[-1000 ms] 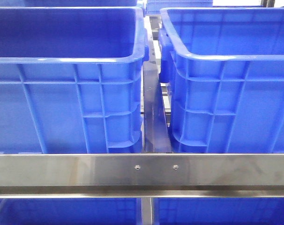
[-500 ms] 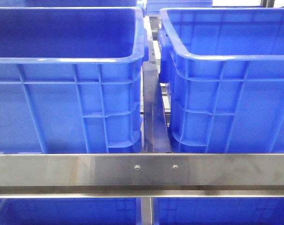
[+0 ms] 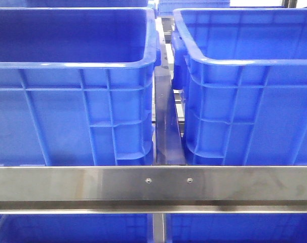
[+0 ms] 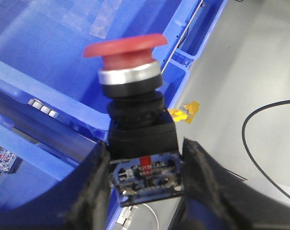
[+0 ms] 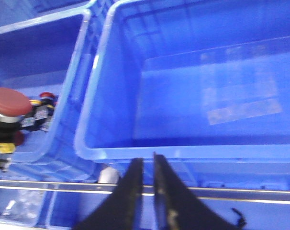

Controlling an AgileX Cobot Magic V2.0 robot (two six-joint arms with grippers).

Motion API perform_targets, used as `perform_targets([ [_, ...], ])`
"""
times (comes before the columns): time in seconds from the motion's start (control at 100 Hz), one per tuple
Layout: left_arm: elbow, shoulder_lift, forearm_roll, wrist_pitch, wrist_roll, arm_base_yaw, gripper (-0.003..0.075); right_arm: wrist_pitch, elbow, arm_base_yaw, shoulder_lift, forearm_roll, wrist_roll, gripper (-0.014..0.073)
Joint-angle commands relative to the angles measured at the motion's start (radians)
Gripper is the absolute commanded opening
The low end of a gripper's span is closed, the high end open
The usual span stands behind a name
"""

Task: Pick red and yellow buttons and place in box

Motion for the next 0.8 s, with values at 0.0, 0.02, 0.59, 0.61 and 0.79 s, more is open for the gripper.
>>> perform_targets([
  [0.0, -0.033, -0.036, -0.013, -0.061, -0.001, -0.007, -0.0019, -0.063, -0.034, 0.002, 0.015, 0.049, -0.002, 0.0309],
  [0.02, -0.033, -0.036, -0.013, -0.061, -0.001, -0.007, -0.0019, -0.063, -0.034, 0.002, 0.015, 0.052, -0.002, 0.0349],
  [0.59, -0.033, -0.036, -0.013, -0.057, -0.001, -0.007, -0.0019, -0.009, -0.034, 0.002, 0.237, 0.772, -0.423, 0.0584],
  [0.61, -0.033, -0.036, -0.013, -0.057, -0.001, -0.007, -0.0019, 0.001, -0.034, 0.002, 0.255, 0.807, -0.45, 0.0584],
  [0.79, -0.033, -0.036, -0.013, -0.057, -0.001, -0.007, -0.0019, 0.077, -0.034, 0.003, 0.393, 0.997, -0.606, 0.0584],
])
